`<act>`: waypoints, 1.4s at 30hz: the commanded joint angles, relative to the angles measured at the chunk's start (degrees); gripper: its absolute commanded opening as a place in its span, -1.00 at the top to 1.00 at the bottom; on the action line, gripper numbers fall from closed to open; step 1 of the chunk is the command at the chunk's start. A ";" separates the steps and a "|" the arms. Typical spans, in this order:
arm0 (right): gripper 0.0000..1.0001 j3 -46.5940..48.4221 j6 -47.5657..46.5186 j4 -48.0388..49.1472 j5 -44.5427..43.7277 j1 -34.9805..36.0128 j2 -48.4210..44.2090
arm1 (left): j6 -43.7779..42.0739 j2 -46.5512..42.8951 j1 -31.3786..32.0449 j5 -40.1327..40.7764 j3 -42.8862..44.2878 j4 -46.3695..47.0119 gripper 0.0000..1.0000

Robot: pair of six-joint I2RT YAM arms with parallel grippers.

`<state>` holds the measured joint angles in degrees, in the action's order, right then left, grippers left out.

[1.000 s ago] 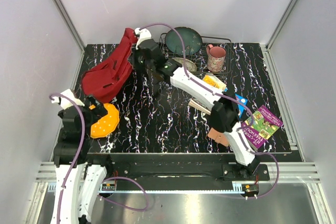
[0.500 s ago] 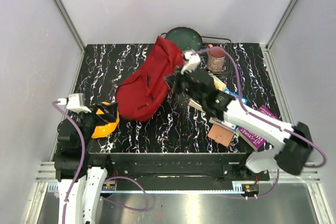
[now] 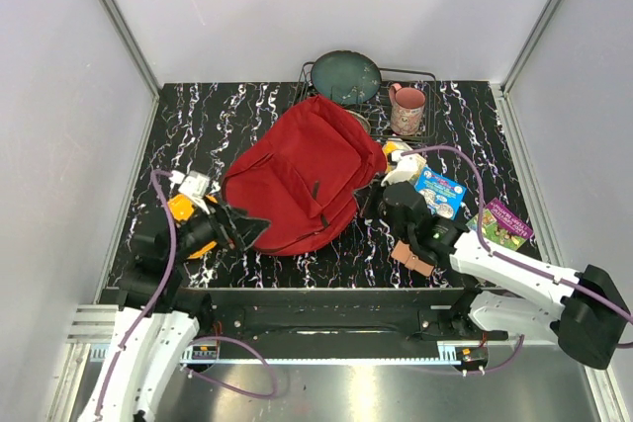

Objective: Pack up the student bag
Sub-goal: Move the student bag to the center of the board, then unzip the student bag at the center of the board.

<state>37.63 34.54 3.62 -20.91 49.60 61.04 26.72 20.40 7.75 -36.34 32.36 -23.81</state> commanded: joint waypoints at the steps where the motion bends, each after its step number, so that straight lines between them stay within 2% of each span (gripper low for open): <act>1: 1.00 0.52 1.75 3.41 -5.20 0.05 1.01 | 4.13 5.49 12.61 11.78 -1.07 1.85 -0.91; 2: 1.00 0.60 1.67 3.24 -5.63 0.05 1.71 | 5.00 7.35 20.21 20.26 -0.98 1.41 -0.86; 4: 1.00 1.31 1.23 2.45 -6.16 -0.03 2.16 | 5.88 10.78 28.33 28.13 -0.72 2.62 -0.82; 5: 1.00 1.40 1.23 2.19 -6.34 -0.21 2.42 | 6.41 11.32 35.25 35.04 -0.72 3.59 -0.83; 6: 1.00 1.66 1.23 1.84 -6.43 -0.30 2.68 | 6.24 12.20 37.84 37.72 -0.54 4.21 -0.90; 8: 1.00 1.66 1.23 1.48 -6.34 -0.47 2.95 | 4.31 16.76 41.37 40.11 1.38 3.87 -0.92; 13: 1.00 1.48 1.67 0.87 -5.64 -0.74 2.33 | 0.53 28.18 43.93 43.01 5.08 2.53 -0.92; 21: 1.00 1.31 2.10 -0.45 -4.41 -1.00 0.49 | -7.20 34.78 44.20 39.59 8.68 7.82 -0.92; 28: 1.00 1.57 2.19 -0.80 -3.97 -1.26 0.31 | -8.96 39.97 44.28 34.50 10.09 9.84 -0.82; 33: 1.00 1.75 2.28 -0.80 -3.97 -1.44 0.31 | -9.40 42.08 44.54 33.53 10.00 9.75 -0.61; 38: 1.00 2.10 2.11 -0.80 -3.44 -1.79 0.49 | -9.23 43.49 44.90 32.91 9.92 10.10 -0.23; 42: 1.00 2.01 2.37 -0.80 -3.53 -1.88 0.31 | -9.14 44.81 45.07 32.12 10.00 10.72 -0.07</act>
<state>37.43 36.18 0.36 -23.81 48.29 62.94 18.11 64.25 52.36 -2.35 40.16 -16.58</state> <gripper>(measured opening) 0.018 0.567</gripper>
